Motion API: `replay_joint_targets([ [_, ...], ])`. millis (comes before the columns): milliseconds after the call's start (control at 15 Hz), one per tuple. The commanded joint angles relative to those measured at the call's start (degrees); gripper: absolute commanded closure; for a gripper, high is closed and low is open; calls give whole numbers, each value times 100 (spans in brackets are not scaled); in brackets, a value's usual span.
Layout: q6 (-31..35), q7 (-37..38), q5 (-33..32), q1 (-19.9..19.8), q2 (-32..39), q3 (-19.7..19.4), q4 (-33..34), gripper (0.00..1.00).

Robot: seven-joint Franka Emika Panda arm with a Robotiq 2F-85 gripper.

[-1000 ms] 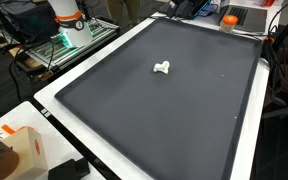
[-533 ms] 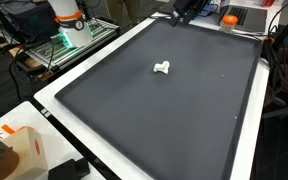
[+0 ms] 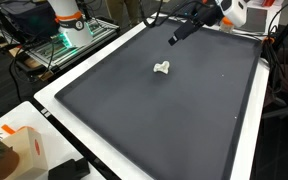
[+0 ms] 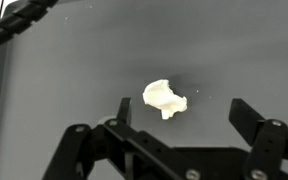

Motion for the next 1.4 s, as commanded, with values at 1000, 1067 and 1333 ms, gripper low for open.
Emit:
replay_joint_targets([
  [1000,982,99,-247,49,449,-131,149,0],
  [1067,791,74,-149,5,516,-92,263,0],
  [1333,764,218,44,-89,598,-75,273,0],
])
